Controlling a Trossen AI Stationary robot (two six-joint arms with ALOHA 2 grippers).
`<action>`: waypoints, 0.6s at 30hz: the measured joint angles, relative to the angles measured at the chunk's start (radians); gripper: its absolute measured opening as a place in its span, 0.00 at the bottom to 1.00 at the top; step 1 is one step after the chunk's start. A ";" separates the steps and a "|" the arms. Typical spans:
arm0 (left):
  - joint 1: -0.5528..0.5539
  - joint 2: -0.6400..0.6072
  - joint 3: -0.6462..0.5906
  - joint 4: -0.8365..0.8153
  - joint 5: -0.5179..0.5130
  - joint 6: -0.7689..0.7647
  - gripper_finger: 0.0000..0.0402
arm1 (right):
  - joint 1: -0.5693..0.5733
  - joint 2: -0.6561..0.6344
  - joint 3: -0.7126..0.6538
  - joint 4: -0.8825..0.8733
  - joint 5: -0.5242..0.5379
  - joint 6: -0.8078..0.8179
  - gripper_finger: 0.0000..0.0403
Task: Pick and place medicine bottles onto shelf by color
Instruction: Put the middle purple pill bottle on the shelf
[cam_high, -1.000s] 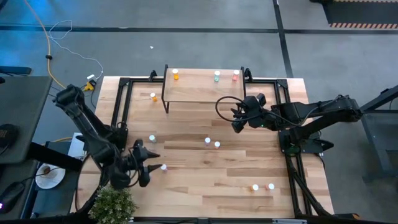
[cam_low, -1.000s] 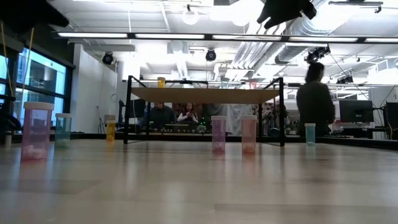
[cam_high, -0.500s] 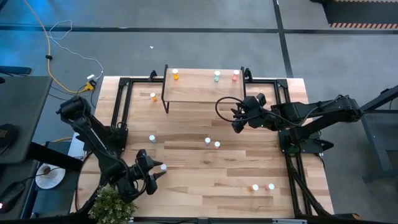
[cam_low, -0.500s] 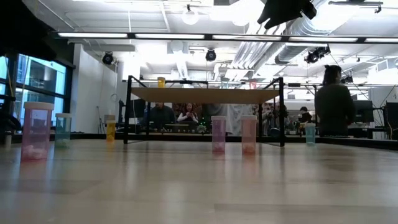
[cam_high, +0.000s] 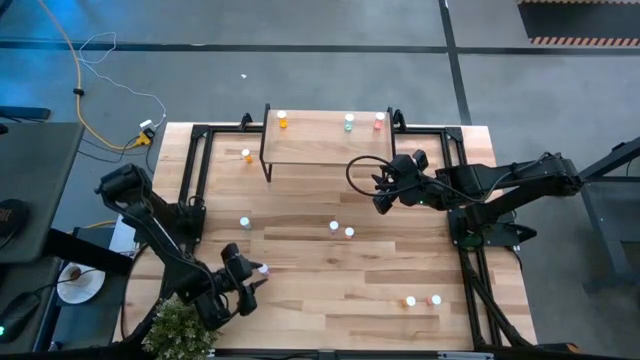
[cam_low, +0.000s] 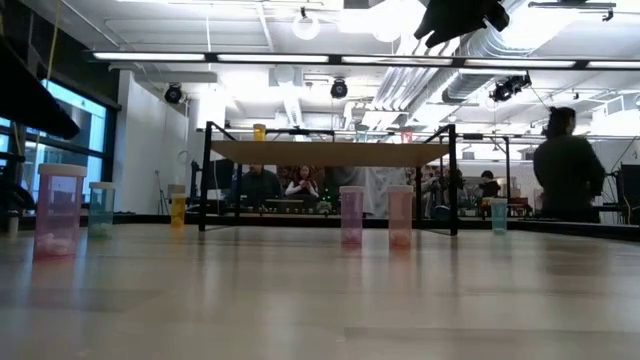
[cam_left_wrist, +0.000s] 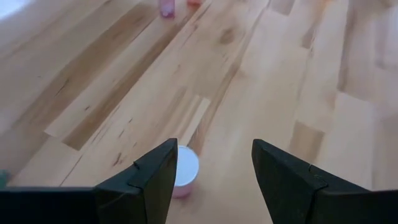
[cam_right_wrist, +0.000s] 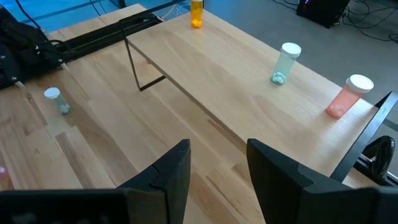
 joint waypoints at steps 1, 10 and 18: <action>0.000 0.001 0.000 -0.008 -0.001 0.005 0.49 | 0.000 0.000 0.000 0.000 0.000 0.000 0.37; 0.001 0.001 0.000 -0.061 0.018 0.003 0.49 | 0.000 0.000 0.000 0.000 0.000 0.000 0.37; 0.011 0.001 -0.002 -0.104 0.054 -0.037 0.49 | 0.000 0.000 0.000 0.000 0.000 0.000 0.37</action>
